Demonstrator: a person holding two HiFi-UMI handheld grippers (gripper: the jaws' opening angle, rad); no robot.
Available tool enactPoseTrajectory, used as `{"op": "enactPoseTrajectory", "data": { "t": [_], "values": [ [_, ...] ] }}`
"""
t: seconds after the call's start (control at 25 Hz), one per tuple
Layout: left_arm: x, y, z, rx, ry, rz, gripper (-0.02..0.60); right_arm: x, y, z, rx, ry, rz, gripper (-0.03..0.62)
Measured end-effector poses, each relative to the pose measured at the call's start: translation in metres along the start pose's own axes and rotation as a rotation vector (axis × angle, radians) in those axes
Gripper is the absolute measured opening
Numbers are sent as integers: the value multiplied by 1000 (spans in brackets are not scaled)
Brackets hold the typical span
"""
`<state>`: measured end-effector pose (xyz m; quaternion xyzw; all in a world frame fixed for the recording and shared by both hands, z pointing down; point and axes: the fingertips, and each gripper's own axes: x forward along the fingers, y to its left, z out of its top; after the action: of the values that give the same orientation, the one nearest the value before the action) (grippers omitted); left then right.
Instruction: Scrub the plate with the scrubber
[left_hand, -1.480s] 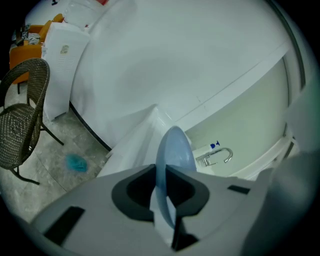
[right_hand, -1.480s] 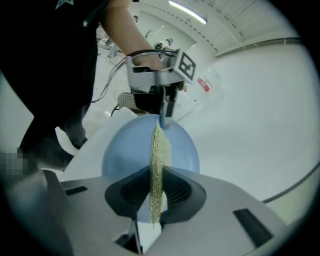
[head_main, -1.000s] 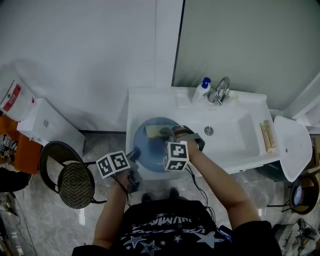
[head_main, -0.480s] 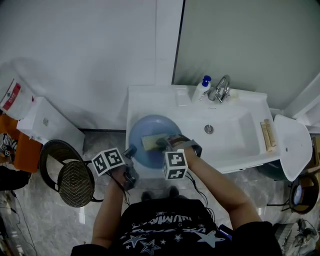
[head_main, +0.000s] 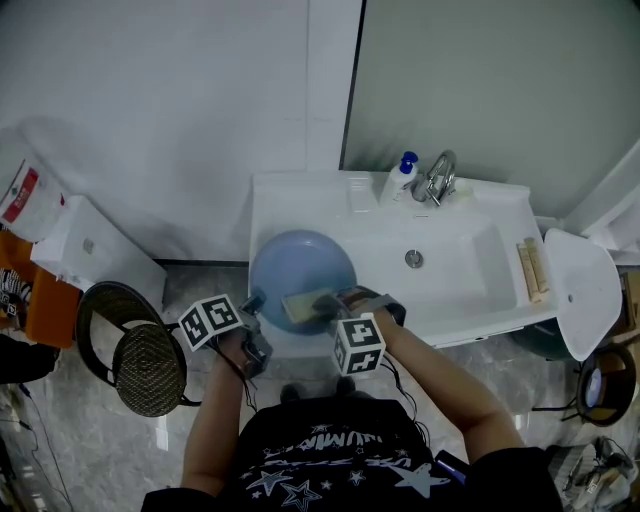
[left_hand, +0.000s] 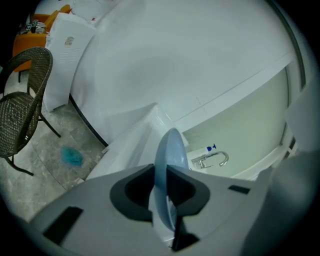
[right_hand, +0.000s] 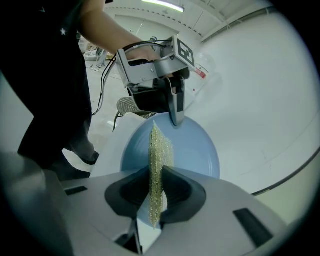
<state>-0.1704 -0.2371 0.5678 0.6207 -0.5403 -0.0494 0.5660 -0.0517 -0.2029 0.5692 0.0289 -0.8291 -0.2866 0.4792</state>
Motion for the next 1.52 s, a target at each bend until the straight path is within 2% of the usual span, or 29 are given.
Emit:
{"op": "enactPoseTrajectory", "data": {
  "t": [0.2,0.44,0.6,0.76,1.0,1.24,1.52],
  "values": [
    [0,1,5,22,-11,9,52,-6,7,4,-11,-17,23,71],
    [-2,-5,0,45,2,-13,52,-19,-38,9,-17,-43,-125,71],
    [-2,-12,-11,94,30,-13,52,-17,-60,10,-95,-31,-176,71],
    [-2,-19,-24,119,63,-33,52,-8,-73,10,-234,-4,-212,71],
    [-7,-26,-30,126,75,-60,51,1,-75,0,-335,18,-203,71],
    [-10,-23,-27,118,67,-62,52,10,-72,-16,-294,42,-179,71],
    [-10,-15,-12,64,28,-55,55,11,-65,-35,-104,83,-166,71]
  ]
}}
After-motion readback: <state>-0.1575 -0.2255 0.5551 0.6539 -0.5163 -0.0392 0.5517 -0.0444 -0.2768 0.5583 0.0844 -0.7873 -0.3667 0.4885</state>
